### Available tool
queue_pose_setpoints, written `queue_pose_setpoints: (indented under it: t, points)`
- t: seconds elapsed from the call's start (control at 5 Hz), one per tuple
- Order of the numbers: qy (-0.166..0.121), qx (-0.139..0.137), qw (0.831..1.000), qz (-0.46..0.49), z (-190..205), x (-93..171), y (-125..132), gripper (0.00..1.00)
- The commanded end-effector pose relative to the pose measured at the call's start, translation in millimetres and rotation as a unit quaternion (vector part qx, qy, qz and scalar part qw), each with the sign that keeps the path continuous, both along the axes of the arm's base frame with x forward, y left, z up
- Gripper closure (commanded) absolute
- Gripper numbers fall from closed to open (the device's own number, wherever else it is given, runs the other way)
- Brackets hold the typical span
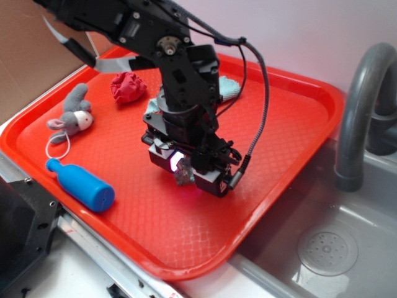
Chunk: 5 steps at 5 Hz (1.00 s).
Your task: Grab the rock.
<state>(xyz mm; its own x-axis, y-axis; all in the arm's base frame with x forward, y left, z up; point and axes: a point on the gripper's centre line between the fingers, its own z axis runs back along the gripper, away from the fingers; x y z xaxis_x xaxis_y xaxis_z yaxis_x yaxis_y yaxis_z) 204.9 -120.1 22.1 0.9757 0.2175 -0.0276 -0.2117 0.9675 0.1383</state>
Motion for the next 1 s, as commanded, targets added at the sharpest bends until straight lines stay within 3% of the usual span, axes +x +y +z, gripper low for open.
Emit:
queue_pose_setpoints:
  t: [0.0, 0.2, 0.6, 0.8]
  points:
    - [-0.037, -0.044, 0.998, -0.024, 69, -16, 22, 1.00]
    - [-0.049, -0.121, 0.988, -0.082, 117, -25, 50, 1.00]
    - [-0.099, -0.113, 0.985, -0.084, 183, -45, 62, 1.00]
    - [-0.091, -0.115, 0.986, -0.081, 177, -42, 66, 1.00]
